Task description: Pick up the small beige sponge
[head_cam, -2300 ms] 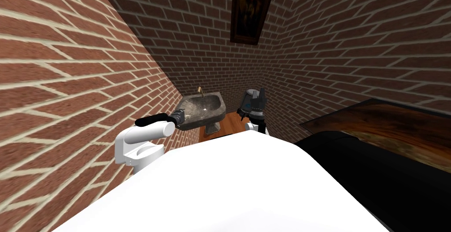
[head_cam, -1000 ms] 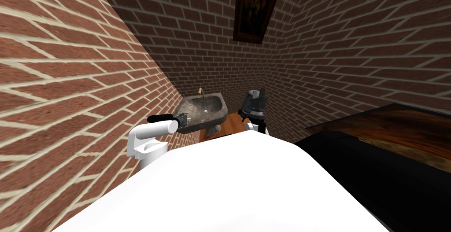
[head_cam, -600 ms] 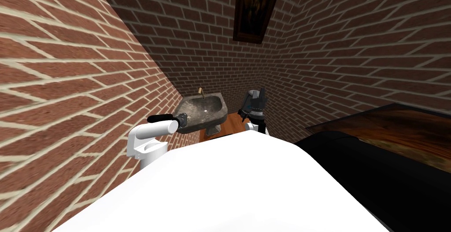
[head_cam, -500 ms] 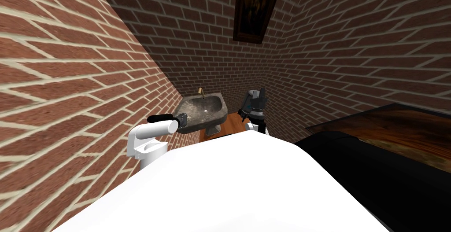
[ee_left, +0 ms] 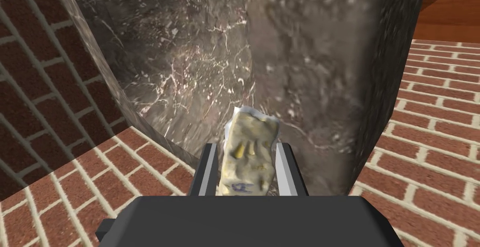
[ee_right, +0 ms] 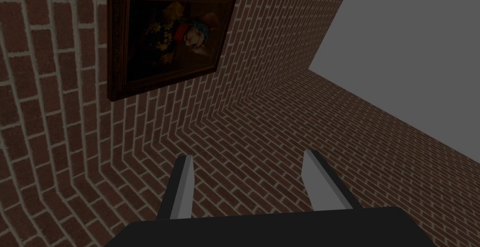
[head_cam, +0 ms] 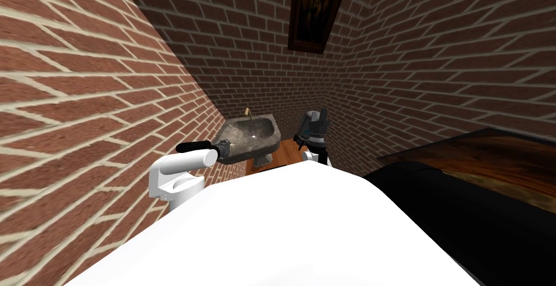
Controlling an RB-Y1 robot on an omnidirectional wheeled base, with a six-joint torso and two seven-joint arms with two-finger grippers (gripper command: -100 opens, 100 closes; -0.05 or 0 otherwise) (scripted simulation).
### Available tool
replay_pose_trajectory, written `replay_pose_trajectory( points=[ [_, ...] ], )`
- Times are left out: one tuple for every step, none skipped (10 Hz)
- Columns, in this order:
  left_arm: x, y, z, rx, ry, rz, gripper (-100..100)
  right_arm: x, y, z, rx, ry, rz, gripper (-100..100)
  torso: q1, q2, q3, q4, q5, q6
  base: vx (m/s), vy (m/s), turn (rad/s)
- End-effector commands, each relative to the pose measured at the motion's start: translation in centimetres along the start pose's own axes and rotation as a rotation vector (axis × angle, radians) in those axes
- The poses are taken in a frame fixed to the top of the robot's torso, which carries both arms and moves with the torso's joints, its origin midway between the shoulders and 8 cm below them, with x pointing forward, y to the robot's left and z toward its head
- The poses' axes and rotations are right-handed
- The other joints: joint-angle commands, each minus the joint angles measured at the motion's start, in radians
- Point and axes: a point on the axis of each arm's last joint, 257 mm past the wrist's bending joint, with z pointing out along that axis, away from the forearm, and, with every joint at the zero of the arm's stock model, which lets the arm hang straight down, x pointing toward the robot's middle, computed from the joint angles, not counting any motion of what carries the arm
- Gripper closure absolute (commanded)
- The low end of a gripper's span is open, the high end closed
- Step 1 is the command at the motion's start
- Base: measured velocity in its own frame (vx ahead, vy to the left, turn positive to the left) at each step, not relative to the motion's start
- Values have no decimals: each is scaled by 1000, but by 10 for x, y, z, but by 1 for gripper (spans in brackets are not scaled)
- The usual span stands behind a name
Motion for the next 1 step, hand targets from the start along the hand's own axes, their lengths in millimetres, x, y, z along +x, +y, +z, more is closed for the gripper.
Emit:
replay_pose_trajectory(
  points=[
    [0, 0, 0, 0, 0, 0, 0, 0, 0, 0, 0, 0, 0, 0, 0, 0, 0, 0, 0, 0, 0, 0, 0]
  ],
)
